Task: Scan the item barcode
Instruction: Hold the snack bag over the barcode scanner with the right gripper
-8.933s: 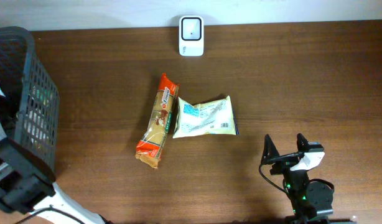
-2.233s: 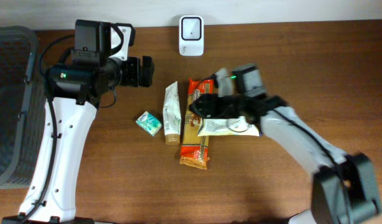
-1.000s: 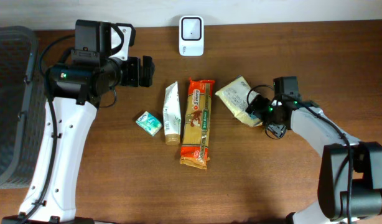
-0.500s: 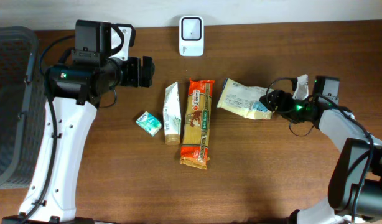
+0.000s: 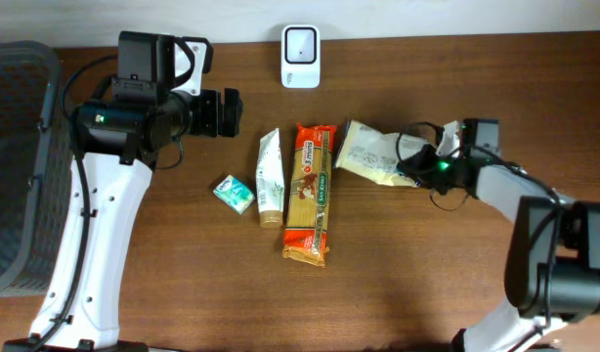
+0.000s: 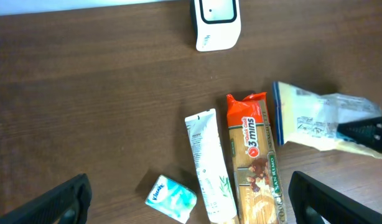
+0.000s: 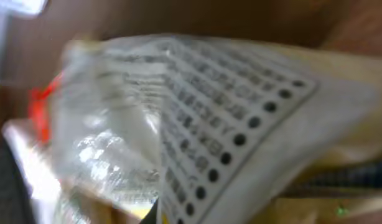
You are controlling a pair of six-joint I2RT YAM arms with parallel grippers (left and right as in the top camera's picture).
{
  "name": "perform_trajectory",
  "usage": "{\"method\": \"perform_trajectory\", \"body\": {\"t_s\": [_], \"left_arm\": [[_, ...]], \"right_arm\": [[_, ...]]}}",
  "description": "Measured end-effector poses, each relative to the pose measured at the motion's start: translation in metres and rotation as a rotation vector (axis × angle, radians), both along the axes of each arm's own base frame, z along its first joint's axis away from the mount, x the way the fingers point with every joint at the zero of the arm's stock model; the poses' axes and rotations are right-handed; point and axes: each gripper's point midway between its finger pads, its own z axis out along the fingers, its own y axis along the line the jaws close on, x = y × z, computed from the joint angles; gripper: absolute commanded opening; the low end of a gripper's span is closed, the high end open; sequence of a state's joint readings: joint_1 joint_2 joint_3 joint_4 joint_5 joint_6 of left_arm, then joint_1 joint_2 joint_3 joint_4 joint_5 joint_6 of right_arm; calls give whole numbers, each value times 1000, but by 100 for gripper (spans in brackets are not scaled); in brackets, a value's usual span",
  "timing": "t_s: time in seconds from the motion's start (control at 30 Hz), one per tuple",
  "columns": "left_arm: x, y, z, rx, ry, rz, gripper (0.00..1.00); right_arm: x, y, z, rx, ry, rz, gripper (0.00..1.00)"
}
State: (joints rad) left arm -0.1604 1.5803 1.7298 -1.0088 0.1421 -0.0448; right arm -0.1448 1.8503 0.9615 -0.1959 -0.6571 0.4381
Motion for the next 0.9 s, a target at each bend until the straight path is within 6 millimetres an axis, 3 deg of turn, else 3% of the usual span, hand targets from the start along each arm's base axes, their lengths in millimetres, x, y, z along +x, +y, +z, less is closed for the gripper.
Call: {"method": "perform_trajectory", "body": {"t_s": [0.03, 0.13, 0.17, 0.23, 0.33, 0.43, 0.6, 0.7, 0.73, 0.77, 0.87, 0.9], "left_arm": [[0, 0, 0, 0, 1, 0, 99], [0, 0, 0, 0, 0, 0, 99], [0, 0, 0, 0, 1, 0, 99], [0, 0, 0, 0, 0, 0, 99], [0, 0, 0, 0, -1, 0, 99], [0, 0, 0, 0, 1, 0, 99], [0, 0, 0, 0, 0, 0, 99], [0, 0, 0, 0, -2, 0, 99], [0, 0, 0, 0, 0, 0, 99], [0, 0, 0, 0, 1, 0, 99], [0, 0, -1, 0, 3, 0, 99], [0, 0, 0, 0, 2, 0, 99]], "right_arm": [[-9, 3, 20, 38, -39, 56, 4], [-34, 18, 110, 120, -228, 227, 4], [-47, 23, 145, 107, -298, 287, 4], [-61, 30, 192, 75, -392, 379, 4], [-86, 36, 232, 28, -429, 508, 4], [-88, 49, 268, -32, -553, 615, 4], [-85, 78, 290, -165, -586, 693, 4], [-56, 87, 317, -279, -613, 671, 4], [-17, 99, 329, -341, -639, 656, 4], [8, 105, 323, -386, -625, 639, 4], [107, 117, 273, -721, -663, 570, 4], [122, 119, 268, -814, -700, 577, 4]]}}
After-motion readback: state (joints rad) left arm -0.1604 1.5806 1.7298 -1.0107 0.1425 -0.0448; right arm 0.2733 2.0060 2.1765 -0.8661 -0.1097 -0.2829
